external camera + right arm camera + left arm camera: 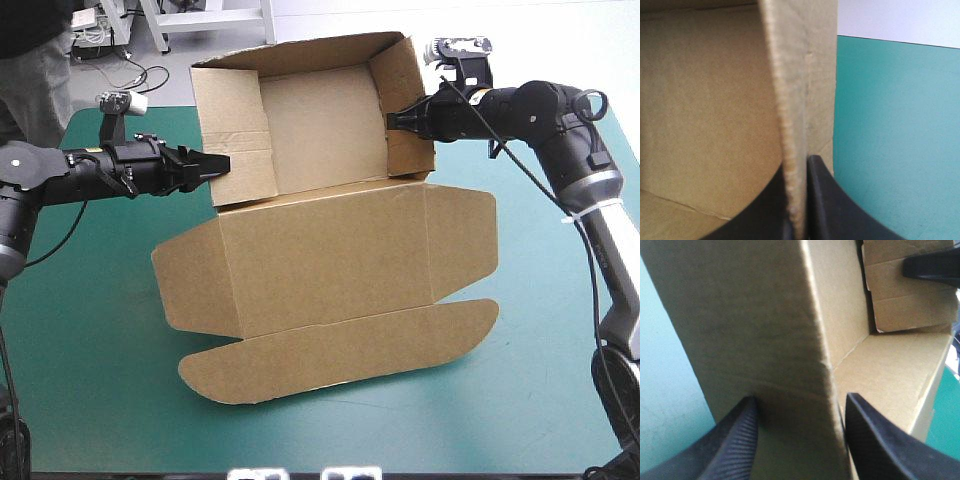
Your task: Fold the box
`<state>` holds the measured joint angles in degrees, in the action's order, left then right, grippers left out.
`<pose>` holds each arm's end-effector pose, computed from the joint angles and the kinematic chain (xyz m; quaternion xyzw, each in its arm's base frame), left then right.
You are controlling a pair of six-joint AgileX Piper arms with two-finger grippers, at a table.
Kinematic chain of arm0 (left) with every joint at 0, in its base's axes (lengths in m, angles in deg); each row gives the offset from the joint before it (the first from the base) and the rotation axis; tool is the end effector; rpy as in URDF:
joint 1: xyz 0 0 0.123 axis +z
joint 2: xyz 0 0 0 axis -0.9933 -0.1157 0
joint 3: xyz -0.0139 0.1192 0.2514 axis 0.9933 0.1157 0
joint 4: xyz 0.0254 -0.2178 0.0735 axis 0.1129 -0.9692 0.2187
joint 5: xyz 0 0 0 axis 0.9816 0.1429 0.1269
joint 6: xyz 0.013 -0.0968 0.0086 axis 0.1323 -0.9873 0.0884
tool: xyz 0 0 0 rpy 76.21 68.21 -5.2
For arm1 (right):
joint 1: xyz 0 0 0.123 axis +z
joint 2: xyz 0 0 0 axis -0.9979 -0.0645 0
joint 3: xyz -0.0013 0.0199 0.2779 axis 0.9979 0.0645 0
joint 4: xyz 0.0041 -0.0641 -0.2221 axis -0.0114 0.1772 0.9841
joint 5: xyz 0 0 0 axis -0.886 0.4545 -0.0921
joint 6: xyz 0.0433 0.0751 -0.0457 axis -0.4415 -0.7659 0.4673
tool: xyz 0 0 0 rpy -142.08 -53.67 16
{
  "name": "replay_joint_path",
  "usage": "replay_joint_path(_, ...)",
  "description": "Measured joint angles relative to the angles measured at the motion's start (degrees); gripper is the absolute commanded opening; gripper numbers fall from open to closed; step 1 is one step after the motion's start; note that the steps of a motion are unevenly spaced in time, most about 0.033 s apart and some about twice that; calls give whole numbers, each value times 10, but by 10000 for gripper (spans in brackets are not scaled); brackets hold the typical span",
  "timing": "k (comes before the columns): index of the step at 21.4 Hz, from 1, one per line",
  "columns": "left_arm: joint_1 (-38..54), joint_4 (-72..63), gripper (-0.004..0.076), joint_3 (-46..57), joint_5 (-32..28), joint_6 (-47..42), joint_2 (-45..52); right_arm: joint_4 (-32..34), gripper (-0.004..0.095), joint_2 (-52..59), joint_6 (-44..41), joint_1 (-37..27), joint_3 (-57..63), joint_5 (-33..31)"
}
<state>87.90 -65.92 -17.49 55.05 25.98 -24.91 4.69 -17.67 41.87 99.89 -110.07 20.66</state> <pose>0.2779 -0.0524 0.4048 0.1650 0.8267 -0.3511 0.4075 0.3425 0.1174 0.4154 -0.1372 0.8637 0.2309 0.4265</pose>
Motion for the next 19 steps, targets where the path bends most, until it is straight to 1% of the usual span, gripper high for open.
replay_joint_path(4,0,11,382,0,-34,0,0,22,0,0,-24,19,0,6)
replay_joint_path(6,0,30,363,0,-63,0,0,32,0,0,-36,34,0,6)
replay_joint_path(8,0,45,262,0,-81,0,-1,42,0,0,-44,50,0,7)
replay_joint_path(9,0,50,169,0,-85,0,-1,45,0,0,-47,55,0,7)
replay_joint_path(10,-1,62,115,0,-90,-2,-6,60,0,0,-56,64,0,8)
replay_joint_path(11,-3,67,21,0,-93,-3,-9,66,0,0,-60,68,0,8)
replay_joint_path(12,-10,82,-8,0,-103,-7,-15,85,0,0,-75,74,0,-2)
replay_joint_path(16,-47,124,-9,1,-131,-29,-22,128,0,0,-116,77,0,-45)
replay_joint_path(19,-82,181,-9,1,-144,-77,-22,144,0,0,-127,77,0,-76)
